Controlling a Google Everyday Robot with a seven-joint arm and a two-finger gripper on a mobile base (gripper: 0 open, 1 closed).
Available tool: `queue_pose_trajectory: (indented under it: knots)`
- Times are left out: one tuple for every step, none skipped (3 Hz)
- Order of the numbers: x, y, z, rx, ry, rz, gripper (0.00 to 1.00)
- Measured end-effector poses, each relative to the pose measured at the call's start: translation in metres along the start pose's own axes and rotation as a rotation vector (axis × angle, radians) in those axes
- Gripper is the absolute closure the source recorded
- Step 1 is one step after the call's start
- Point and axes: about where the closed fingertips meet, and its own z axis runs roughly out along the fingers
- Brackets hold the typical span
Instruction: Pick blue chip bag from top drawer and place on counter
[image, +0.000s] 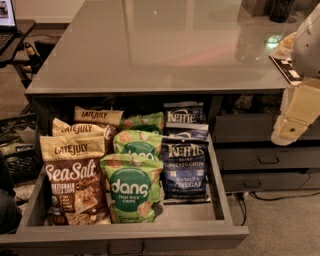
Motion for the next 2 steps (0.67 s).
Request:
queue_pose_trajectory:
  knots:
    - [0.0000,0.0000,0.0000,0.000,0.000,0.000,0.00]
    - [-0.0039,0.0018,0.0060,0.020,-0.005,-0.011,0.00]
